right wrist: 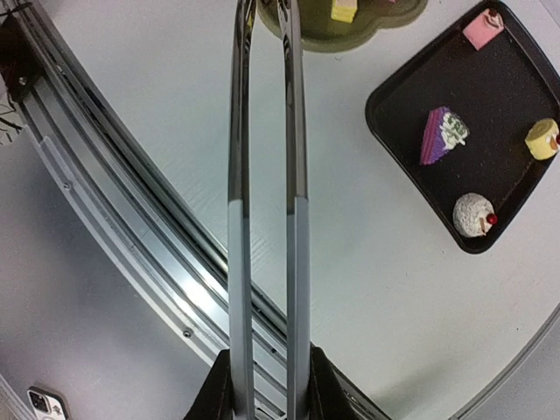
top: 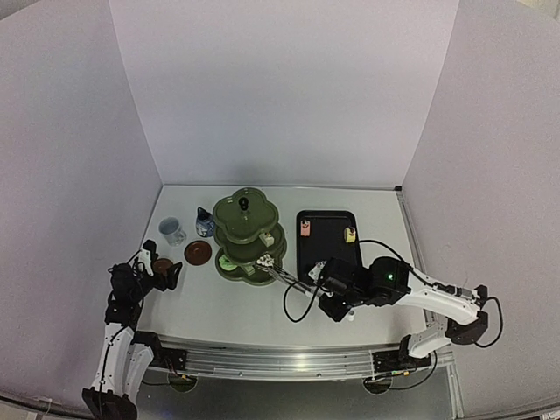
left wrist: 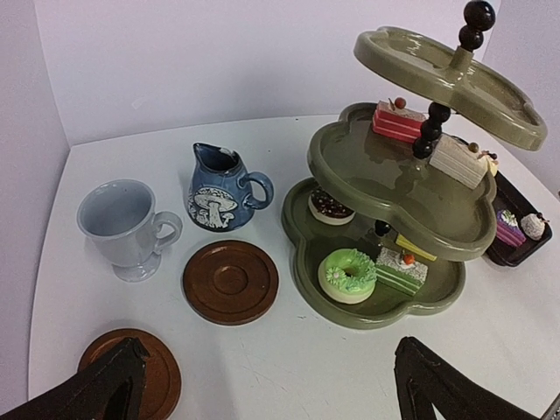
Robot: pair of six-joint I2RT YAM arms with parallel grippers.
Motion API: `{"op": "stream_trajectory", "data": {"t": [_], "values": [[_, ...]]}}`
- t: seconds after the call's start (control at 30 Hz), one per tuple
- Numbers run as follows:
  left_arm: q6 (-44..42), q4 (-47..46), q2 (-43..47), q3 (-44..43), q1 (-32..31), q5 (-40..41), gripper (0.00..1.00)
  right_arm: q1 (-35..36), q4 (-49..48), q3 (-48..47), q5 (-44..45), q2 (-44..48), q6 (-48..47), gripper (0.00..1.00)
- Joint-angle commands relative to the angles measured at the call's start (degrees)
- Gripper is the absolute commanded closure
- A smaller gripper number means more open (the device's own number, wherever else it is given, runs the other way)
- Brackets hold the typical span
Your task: Serve the afternoon tea
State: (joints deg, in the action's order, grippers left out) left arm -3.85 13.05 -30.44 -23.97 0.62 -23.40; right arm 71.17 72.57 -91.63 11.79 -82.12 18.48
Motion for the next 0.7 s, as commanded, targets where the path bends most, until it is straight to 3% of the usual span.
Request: {"op": "stream_trajectory", "data": {"t": [0.0,0.3,0.67], "values": [[1.3,-1.0,-1.1,-0.7,1.0,-1.2,0.0,0.4,-4.3,-9.5,-1.3,-7.9,-5.4,1.0],[-0.1,-1.2,-1.9,-0.5,1.1,-1.5,0.0,0.0,-6.2,-21.8,-1.3,-20.8,-10.9,1.0],[0.2,-0.9,-1.4,-0.7,1.1,-1.9,0.0,-6.2,-7.5,-30.4,-1.4,-31.3,-8.0,1.0]]}}
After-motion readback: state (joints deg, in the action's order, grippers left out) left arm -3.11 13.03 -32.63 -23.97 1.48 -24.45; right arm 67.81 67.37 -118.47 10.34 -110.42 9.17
